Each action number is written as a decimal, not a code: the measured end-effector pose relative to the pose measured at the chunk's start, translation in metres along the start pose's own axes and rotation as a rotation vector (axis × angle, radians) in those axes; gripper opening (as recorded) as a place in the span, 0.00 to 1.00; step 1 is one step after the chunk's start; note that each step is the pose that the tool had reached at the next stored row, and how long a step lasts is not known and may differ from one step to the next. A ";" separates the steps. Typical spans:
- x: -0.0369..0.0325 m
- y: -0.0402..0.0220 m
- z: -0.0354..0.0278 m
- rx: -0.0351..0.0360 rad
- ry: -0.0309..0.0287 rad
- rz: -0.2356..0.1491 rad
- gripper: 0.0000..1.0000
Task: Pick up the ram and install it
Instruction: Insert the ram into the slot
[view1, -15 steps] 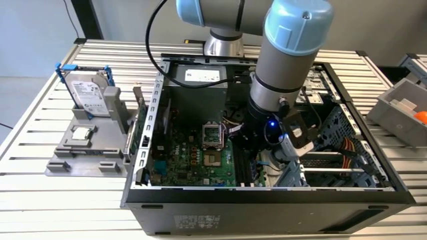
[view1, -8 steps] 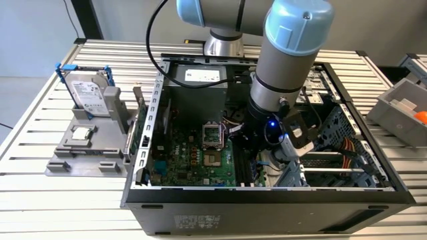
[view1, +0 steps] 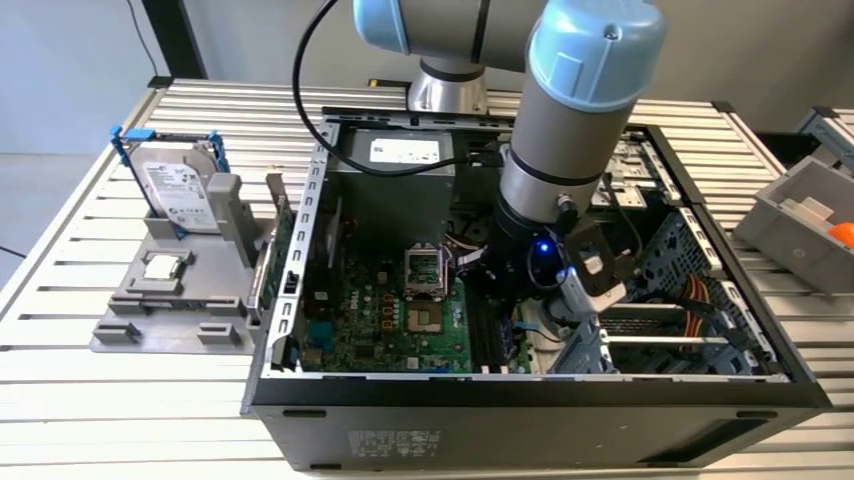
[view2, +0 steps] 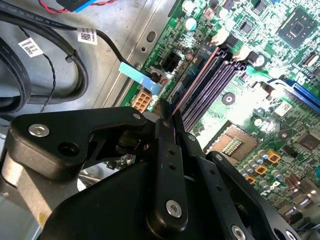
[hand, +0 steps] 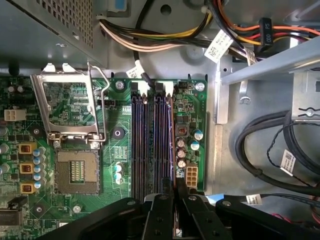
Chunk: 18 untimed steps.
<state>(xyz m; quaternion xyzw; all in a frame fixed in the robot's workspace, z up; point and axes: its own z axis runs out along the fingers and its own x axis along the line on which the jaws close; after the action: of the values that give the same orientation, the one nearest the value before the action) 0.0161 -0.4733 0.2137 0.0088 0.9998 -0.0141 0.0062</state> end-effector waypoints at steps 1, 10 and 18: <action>0.0000 0.0002 0.0001 0.0000 0.0000 0.000 0.00; 0.0009 0.0002 -0.0001 0.0002 0.0001 0.000 0.00; 0.0042 0.0011 -0.0009 0.0020 -0.0024 0.000 0.00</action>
<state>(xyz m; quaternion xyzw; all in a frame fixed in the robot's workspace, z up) 0.0118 -0.4721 0.2145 0.0090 0.9998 -0.0152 0.0074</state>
